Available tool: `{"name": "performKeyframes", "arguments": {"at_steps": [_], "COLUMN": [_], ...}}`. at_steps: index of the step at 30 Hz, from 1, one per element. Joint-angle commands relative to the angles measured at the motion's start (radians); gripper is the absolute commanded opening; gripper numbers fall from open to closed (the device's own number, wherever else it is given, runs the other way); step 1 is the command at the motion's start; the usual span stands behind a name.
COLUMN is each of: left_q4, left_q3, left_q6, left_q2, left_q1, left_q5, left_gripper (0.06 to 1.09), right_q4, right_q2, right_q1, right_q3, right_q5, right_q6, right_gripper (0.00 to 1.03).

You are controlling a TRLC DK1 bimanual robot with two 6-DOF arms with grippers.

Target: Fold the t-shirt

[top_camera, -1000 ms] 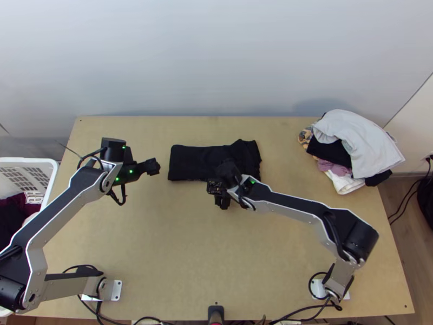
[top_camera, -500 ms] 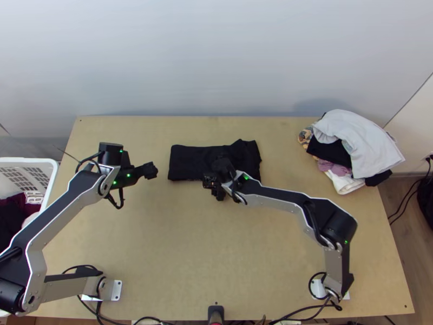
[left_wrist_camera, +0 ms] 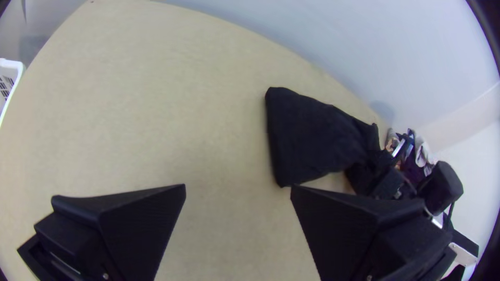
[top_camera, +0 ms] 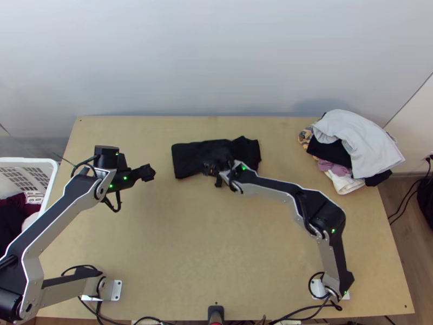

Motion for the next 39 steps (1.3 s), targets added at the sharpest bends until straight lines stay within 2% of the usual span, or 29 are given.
{"name": "performKeyframes", "arguments": {"at_steps": [1, 12, 20, 24, 27, 34, 39], "left_q4": [-0.009, -0.084, -0.147, -0.158, -0.159, -0.165, -0.165], "left_q3": [-0.003, -0.004, -0.066, -0.13, -0.172, -0.181, -0.193], "left_q6": [-0.006, -0.007, -0.009, -0.014, -0.015, -0.003, 0.014], "left_q2": [-0.03, -0.122, -0.232, -0.283, -0.307, -0.31, -0.289], "left_q1": [0.003, 0.031, 0.068, 0.068, 0.068, 0.069, 0.077], "left_q5": [0.0, -0.001, -0.001, -0.001, -0.001, -0.003, -0.003], "left_gripper": [1.04, 1.04, 1.04, 1.04, 1.04, 1.04, 1.04], "right_q4": [0.019, -0.01, -0.008, -0.01, -0.025, -0.036, -0.054], "right_q2": [-0.084, -0.354, -0.636, -0.796, -0.876, -0.975, -0.995], "right_q1": [-0.017, -0.017, -0.109, -0.241, -0.391, -0.772, -0.994], "right_q3": [0.073, 0.034, -0.061, -0.099, -0.099, -0.102, -0.108], "right_q5": [0.051, 0.176, 0.279, 0.288, 0.276, 0.087, -0.015], "right_q6": [0.054, 0.148, 0.183, 0.182, 0.175, 0.186, 0.248], "right_gripper": [0.03, 0.03, 0.03, 0.03, 0.03, 0.03, 0.03]}}
